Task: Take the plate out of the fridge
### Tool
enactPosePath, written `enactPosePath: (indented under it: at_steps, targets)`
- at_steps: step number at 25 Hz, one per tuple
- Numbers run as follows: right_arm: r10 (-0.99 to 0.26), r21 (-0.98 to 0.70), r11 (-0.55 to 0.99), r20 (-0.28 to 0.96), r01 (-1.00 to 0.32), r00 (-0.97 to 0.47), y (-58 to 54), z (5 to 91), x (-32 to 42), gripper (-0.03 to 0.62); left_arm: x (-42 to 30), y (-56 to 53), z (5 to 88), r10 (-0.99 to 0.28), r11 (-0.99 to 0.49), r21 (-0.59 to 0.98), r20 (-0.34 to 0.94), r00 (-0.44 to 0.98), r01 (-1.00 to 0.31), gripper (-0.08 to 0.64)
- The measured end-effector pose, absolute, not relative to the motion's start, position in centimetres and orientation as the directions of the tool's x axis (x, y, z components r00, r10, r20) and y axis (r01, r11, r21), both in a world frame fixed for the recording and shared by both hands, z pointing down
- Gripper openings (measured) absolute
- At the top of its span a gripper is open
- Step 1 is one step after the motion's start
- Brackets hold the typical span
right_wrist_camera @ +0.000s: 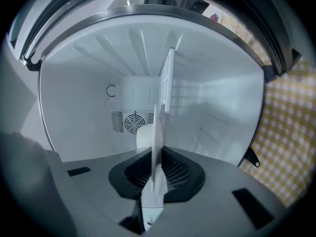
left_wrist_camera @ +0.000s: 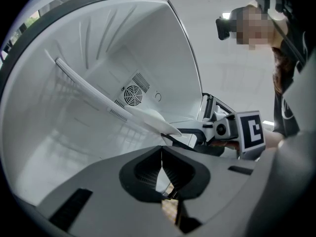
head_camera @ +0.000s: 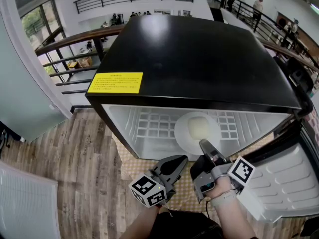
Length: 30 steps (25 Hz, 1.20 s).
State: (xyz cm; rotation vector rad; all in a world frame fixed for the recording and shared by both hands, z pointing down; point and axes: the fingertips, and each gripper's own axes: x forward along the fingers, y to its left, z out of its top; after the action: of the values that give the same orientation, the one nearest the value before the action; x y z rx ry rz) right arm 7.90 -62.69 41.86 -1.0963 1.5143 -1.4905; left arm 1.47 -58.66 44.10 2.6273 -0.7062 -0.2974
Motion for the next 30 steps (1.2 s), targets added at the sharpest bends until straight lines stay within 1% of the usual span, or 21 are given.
enactPosePath:
  at_steps: [3, 15, 27, 30]
  targets:
    - [-0.935, -0.998, -0.036, 0.053, -0.054, -0.351, -62.5, 42.0, 8.0, 0.051, 1.5, -58.7, 44.1, -0.518, -0.792, 0.432, -0.099, 0.85, -0.432, 0.009]
    - [-0.94, -0.998, -0.03, 0.044, -0.048, -0.34, -62.4, 42.0, 8.3, 0.052, 1.6, -58.6, 44.1, -0.514, -0.793, 0.432, -0.098, 0.852, -0.429, 0.009]
    - [-0.951, -0.996, 0.01, -0.036, 0.084, -0.307, -63.1, 42.3, 8.2, 0.051, 1.2, -58.7, 44.3, -0.525, -0.783, 0.442, -0.092, 0.846, -0.438, 0.009]
    - [-0.951, -0.996, 0.028, -0.054, 0.087, -0.306, -63.0, 42.1, 8.2, 0.051, 1.3, -58.6, 44.3, -0.524, -0.783, 0.442, -0.089, 0.847, -0.438, 0.009]
